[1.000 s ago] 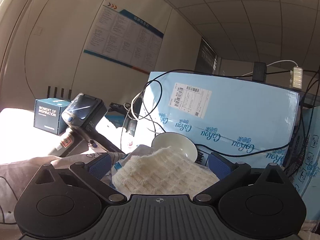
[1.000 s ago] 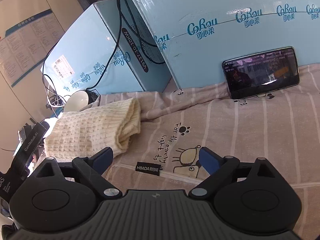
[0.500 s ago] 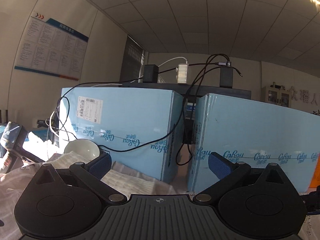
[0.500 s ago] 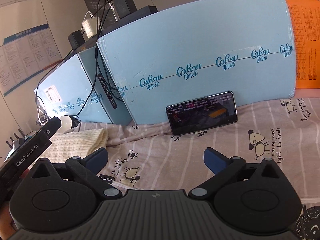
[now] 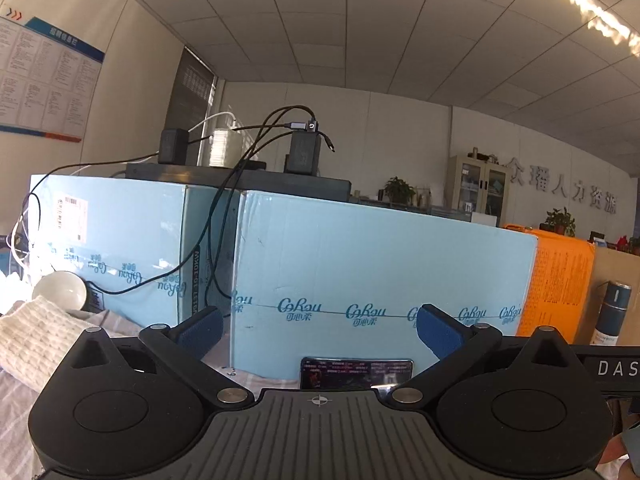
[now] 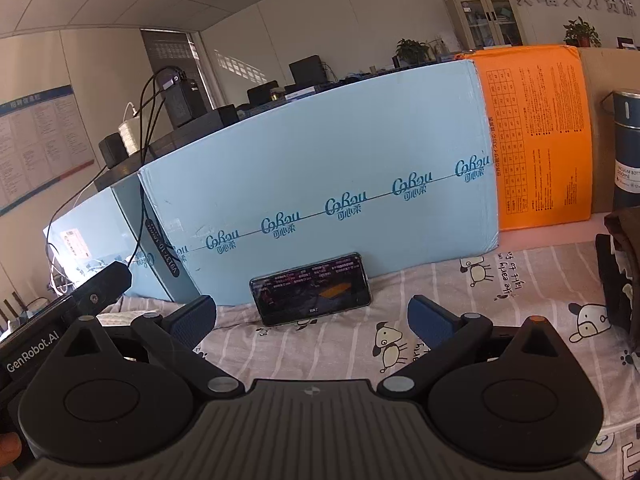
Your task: Fold clothes
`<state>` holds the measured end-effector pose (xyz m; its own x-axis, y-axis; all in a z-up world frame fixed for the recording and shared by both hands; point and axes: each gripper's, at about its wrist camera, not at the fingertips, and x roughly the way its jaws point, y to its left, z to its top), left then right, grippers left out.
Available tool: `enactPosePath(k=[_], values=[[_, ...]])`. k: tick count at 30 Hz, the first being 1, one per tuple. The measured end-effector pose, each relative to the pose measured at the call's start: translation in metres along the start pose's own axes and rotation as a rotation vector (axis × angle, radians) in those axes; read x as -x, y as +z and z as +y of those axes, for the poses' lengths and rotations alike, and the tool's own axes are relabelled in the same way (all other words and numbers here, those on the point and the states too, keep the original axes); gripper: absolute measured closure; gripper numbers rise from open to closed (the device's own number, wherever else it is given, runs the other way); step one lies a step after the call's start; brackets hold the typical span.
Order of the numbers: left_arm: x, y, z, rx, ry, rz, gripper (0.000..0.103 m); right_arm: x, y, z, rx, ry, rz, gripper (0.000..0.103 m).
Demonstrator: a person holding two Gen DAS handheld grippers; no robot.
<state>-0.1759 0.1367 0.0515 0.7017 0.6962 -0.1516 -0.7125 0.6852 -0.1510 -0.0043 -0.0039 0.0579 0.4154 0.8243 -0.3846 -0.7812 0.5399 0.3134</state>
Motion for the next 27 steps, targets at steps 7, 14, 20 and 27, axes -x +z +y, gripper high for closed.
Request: enactPosePath(k=[7, 14, 20, 27], values=[[0.020, 0.010, 0.050, 0.022, 0.218, 0.042, 0.000, -0.027, 0.008, 0.056, 0.119, 0.212, 0.071, 0.000], [0.044, 0.013, 0.098, 0.019, 0.470, 0.067, 0.000, -0.064, -0.020, 0.113, 0.156, 0.415, 0.205, 0.000], [0.057, 0.012, 0.103, -0.026, 0.533, 0.124, 0.000, -0.071, -0.050, 0.123, 0.251, 0.505, 0.286, 0.000], [0.074, 0.005, 0.098, -0.045, 0.542, 0.149, 0.000, -0.068, -0.071, 0.142, 0.352, 0.510, 0.298, 0.000]])
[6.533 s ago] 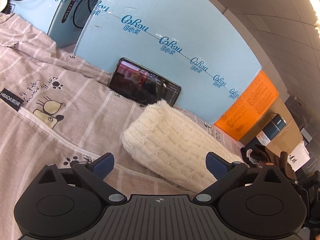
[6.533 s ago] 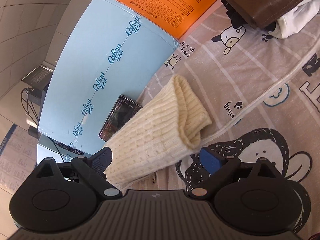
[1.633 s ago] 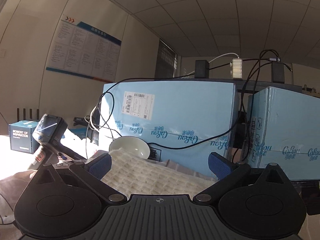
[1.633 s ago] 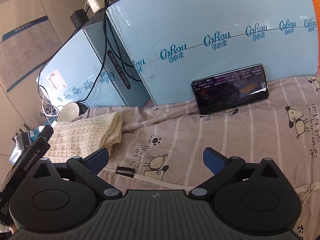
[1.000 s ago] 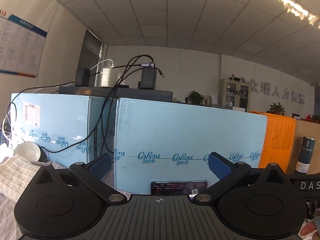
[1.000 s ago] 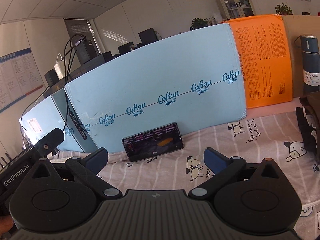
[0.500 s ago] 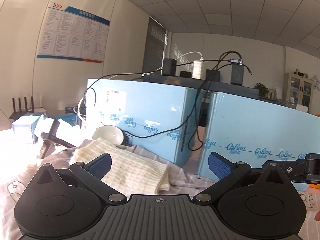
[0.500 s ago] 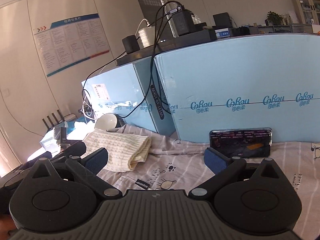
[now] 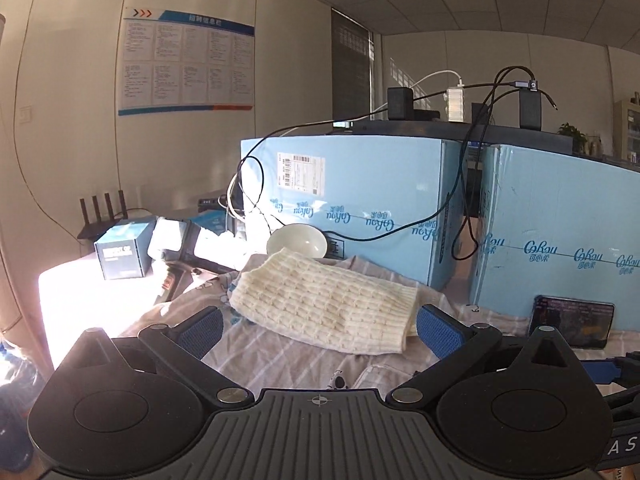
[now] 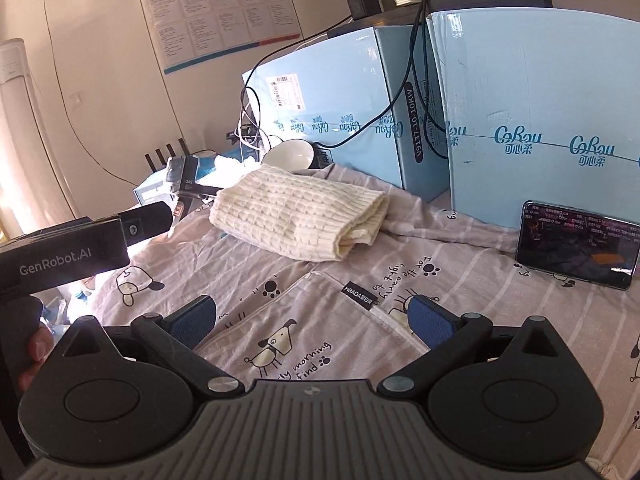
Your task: Fold clothes
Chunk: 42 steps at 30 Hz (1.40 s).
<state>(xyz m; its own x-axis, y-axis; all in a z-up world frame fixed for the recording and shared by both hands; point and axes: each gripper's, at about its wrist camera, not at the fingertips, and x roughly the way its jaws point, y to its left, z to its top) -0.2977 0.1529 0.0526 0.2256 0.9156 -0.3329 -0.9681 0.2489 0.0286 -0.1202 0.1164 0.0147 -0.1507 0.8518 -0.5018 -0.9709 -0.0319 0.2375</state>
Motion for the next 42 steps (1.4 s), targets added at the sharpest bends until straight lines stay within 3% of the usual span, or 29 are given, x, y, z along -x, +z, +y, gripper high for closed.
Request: enactPosePath(k=[10, 42], values=[[0.013, -0.007, 0.022, 0.061, 0.040, -0.009, 0.000, -0.007, -0.013, 0.020, 0.128, -0.047, 0.015, 0.000], [-0.017, -0.032, 0.026, 0.137, -0.002, 0.068, 0.000, -0.020, -0.015, 0.006, 0.115, -0.113, 0.044, 0.000]])
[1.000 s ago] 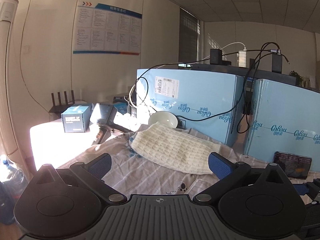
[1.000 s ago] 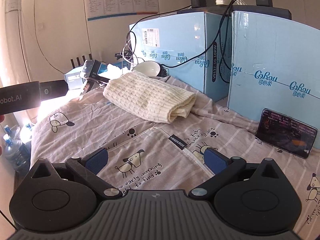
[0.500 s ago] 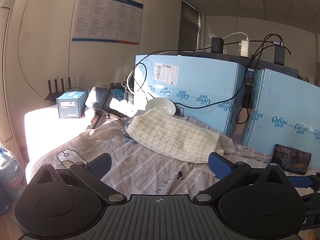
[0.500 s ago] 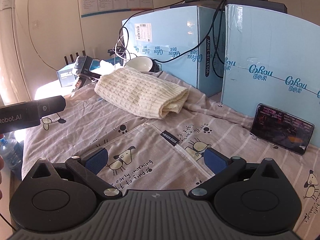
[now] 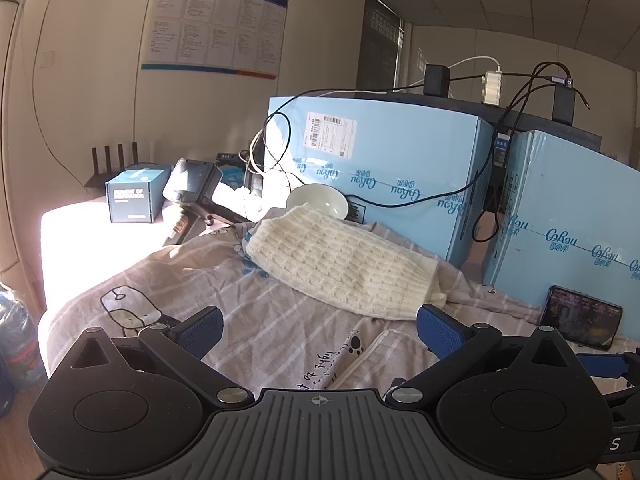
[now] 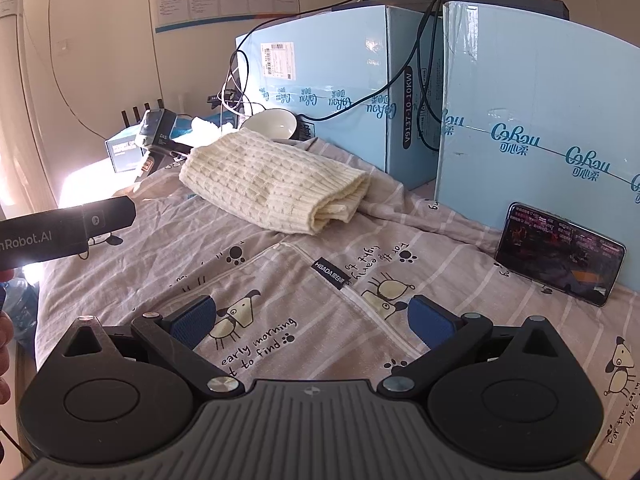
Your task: Fold clothes
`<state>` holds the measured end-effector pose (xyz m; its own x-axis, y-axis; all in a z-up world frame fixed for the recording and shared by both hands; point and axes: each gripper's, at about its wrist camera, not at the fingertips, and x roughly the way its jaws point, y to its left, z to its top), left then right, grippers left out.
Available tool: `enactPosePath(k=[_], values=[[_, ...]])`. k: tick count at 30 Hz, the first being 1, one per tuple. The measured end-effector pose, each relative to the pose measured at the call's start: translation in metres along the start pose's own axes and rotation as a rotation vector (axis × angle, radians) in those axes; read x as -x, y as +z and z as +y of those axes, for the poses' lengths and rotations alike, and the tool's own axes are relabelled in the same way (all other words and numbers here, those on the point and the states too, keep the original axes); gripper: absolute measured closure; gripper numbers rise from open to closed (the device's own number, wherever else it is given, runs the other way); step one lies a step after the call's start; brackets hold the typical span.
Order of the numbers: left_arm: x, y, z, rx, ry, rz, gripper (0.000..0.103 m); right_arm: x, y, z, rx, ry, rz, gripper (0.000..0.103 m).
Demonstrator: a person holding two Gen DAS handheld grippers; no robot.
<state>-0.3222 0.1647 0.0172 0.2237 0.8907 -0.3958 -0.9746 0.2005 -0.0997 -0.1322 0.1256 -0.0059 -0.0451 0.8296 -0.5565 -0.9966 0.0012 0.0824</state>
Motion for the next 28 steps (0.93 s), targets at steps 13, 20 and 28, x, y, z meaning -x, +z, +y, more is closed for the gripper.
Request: enactPosePath(k=[13, 20, 28], values=[[-0.0019, 0.0003, 0.0011, 0.019, -0.012, 0.002, 0.000, 0.0003, 0.0001, -0.0004, -0.002, -0.007, -0.004, 0.000], [-0.0033, -0.0004, -0.0028, 0.007, -0.023, 0.010, 0.000, 0.0021, 0.0009, -0.0011, -0.005, -0.009, -0.021, 0.000], [-0.0044, -0.0017, -0.0057, -0.003, -0.032, 0.014, 0.000, 0.0012, 0.0007, -0.0023, -0.007, -0.015, -0.019, 0.000]])
